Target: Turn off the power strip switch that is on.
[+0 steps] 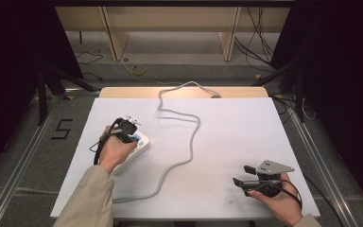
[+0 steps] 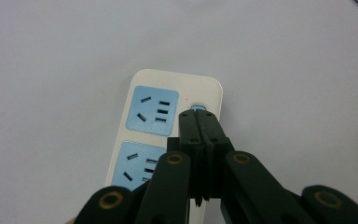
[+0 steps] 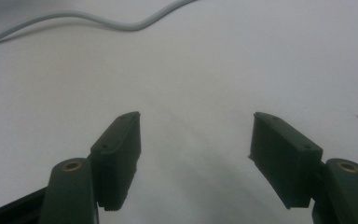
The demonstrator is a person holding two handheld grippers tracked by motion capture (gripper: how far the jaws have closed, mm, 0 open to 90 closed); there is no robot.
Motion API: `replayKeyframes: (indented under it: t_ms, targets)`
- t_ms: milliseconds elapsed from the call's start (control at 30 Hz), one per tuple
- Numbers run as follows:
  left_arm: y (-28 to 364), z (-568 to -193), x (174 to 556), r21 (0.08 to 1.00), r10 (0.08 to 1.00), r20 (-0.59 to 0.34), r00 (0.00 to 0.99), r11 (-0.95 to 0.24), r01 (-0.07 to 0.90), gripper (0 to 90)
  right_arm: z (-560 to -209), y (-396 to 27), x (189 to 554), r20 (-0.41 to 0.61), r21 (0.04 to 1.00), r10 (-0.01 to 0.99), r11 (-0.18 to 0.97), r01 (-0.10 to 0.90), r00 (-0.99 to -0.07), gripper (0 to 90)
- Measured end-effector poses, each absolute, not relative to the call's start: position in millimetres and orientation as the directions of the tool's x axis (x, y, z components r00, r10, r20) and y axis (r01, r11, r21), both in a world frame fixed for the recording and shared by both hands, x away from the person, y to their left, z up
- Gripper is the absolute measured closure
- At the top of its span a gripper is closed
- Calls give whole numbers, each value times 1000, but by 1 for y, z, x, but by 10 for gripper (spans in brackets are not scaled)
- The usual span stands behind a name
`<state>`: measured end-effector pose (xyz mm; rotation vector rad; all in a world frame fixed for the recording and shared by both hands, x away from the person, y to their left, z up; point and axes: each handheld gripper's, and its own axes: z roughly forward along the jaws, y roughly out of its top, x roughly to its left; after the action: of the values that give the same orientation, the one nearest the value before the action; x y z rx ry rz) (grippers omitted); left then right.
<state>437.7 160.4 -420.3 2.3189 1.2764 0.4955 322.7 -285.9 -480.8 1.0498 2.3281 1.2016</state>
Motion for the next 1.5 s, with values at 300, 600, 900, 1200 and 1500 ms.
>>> replayKeyframes:
  t_ms: [300,600,900,1200,1500]
  targets:
    - [159,-420,442,529,853,95,513,-480,700,896,-481,-286,323,49,801,731,378,465,-680,343]
    - [155,-419,447,519,848,94,521,-489,702,896,-481,-286,323,50,801,731,378,465,-680,343]
    - [153,-421,452,503,845,93,527,-497,707,896,-481,-286,323,49,801,731,379,464,-681,343]
    - [151,-426,456,484,846,87,527,-498,719,896,-481,-286,323,49,800,731,379,464,-681,343]
    - [150,-430,460,470,844,82,530,-502,726,896,-481,-286,323,47,800,730,380,463,-682,343]
